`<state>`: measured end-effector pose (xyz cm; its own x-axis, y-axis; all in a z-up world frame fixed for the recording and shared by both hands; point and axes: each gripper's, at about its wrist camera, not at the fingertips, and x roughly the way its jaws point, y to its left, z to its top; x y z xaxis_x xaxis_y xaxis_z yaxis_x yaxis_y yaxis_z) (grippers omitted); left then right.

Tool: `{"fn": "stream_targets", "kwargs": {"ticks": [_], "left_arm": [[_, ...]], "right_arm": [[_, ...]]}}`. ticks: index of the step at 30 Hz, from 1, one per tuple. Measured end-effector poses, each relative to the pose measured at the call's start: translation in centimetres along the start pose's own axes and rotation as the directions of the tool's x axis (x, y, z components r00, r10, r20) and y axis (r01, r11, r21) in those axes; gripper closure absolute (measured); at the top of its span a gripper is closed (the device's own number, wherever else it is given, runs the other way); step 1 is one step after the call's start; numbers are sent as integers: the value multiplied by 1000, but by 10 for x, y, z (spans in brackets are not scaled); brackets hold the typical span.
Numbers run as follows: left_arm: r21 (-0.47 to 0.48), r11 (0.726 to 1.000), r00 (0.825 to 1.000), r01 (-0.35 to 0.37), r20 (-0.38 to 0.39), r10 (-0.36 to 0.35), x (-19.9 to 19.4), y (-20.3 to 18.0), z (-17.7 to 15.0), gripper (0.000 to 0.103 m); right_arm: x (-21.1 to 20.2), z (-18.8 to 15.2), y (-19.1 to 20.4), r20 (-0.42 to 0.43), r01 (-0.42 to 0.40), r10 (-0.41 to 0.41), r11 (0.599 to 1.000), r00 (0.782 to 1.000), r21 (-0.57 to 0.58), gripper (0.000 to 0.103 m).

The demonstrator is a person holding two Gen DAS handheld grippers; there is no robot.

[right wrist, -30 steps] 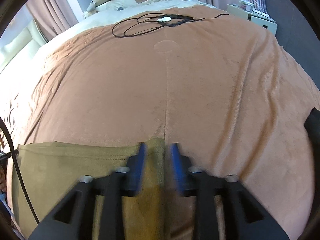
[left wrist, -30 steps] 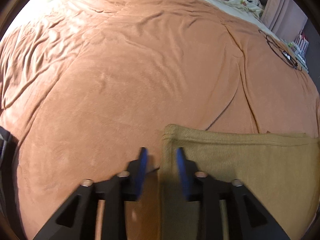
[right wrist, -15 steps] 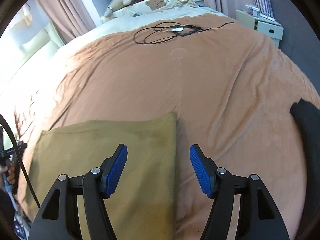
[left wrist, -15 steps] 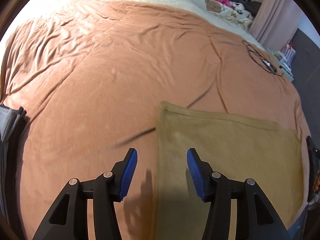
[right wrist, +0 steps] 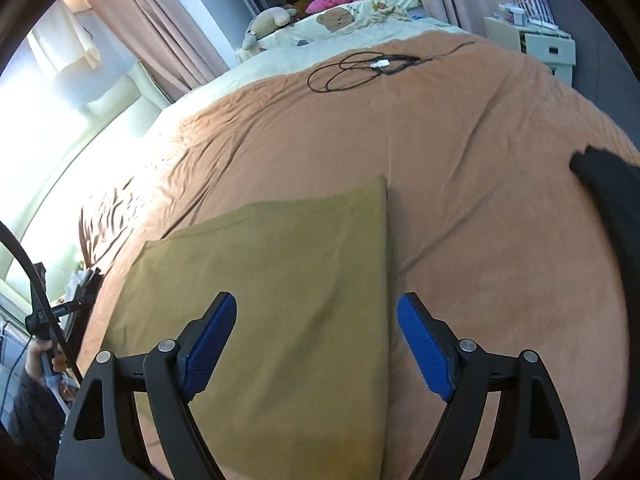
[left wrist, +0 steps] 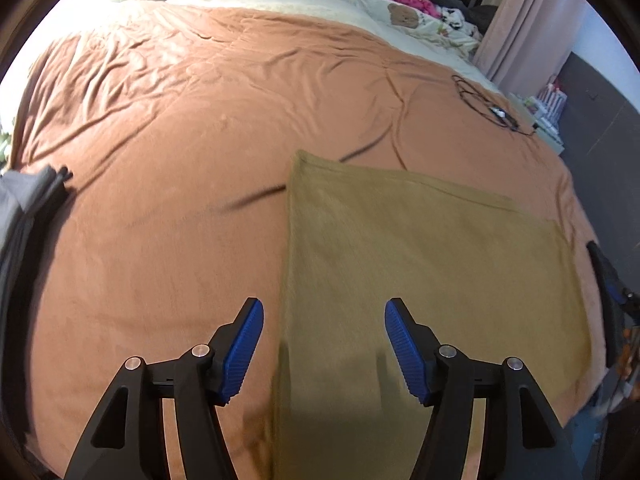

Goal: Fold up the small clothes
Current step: 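Open both grippers and raise them from the folded shirt, then move both open grippers to the long side edge of the folded shirt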

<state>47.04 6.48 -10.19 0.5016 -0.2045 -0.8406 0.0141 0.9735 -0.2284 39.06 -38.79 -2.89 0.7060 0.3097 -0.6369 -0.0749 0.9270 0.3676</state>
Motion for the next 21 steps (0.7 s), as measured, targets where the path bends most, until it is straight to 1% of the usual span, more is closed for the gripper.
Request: {"fn": "stream_targets", "kwargs": {"ticks": [2, 5, 7, 10, 16, 18, 21], "left_arm": [[0, 1000, 1000, 14, 3, -14, -5, 0, -12, 38], [8, 1000, 1000, 7, -2, -7, -10, 1, -30, 38], [-6, 1000, 1000, 8, -3, -8, -12, 4, -43, 38], [-44, 998, 999, 35, -8, -35, -13, 12, -63, 38], [-104, 993, 998, 59, -10, -60, -15, 24, -90, 38], [-121, 991, 998, 61, -2, -62, -17, 28, -97, 38], [-149, 987, 998, 61, 2, -61, -16, 34, -108, 46]], "right_arm": [[-6, -8, 0, -1, 24, -24, 1000, 1000, -4, 21], [-16, -24, -3, -12, 32, -31, 999, 999, 13, 21], [-21, -32, -3, -12, 63, -63, 998, 998, 11, 21], [-27, -45, -3, -13, 94, -94, 995, 995, 14, 21], [-30, -71, -1, -13, 110, -109, 992, 994, 67, 21], [-30, -84, 3, -21, 100, -99, 990, 995, 101, 21], [-34, -93, 2, -18, 92, -91, 986, 996, 139, 21]]}}
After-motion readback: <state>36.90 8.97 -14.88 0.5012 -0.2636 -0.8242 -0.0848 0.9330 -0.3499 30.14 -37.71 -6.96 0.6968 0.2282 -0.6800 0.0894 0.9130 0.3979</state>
